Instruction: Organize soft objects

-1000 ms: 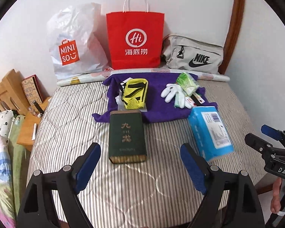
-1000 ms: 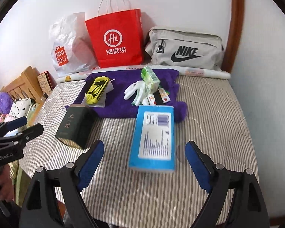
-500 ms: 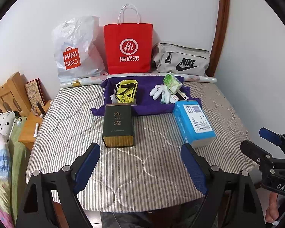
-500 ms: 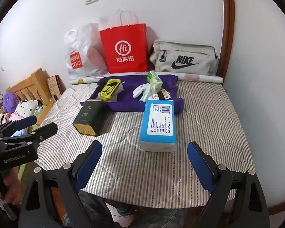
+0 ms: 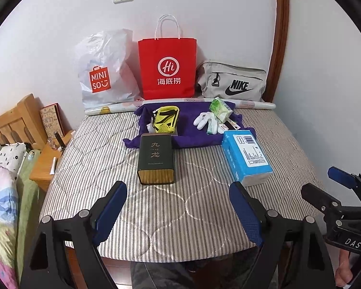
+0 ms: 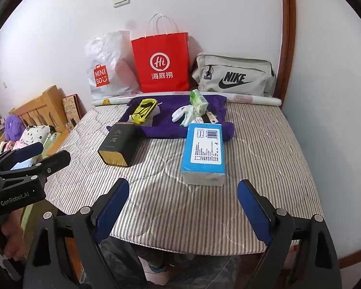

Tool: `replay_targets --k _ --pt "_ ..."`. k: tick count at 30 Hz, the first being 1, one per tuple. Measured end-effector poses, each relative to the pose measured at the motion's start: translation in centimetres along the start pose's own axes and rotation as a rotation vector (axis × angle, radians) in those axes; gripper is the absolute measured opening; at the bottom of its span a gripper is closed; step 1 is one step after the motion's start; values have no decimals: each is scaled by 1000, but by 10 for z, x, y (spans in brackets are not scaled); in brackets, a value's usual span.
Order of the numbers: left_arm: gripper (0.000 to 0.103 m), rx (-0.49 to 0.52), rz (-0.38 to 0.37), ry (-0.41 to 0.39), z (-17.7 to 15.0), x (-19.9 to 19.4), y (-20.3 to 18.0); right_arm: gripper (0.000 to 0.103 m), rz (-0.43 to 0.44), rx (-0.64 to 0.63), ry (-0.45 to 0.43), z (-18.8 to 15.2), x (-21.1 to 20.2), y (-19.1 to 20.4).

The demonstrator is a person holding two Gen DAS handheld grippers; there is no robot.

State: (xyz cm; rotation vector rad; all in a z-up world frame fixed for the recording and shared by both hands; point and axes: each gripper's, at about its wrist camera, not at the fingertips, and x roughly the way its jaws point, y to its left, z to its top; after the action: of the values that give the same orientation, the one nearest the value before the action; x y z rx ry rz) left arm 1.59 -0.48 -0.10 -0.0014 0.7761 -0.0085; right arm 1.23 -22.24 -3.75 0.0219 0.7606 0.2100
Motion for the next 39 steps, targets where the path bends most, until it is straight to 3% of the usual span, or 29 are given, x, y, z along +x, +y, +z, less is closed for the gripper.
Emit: replay_targets --k 39 --pt "86 4 8 -9 -3 -7 1 91 1 15 -2 -5 -4 -2"
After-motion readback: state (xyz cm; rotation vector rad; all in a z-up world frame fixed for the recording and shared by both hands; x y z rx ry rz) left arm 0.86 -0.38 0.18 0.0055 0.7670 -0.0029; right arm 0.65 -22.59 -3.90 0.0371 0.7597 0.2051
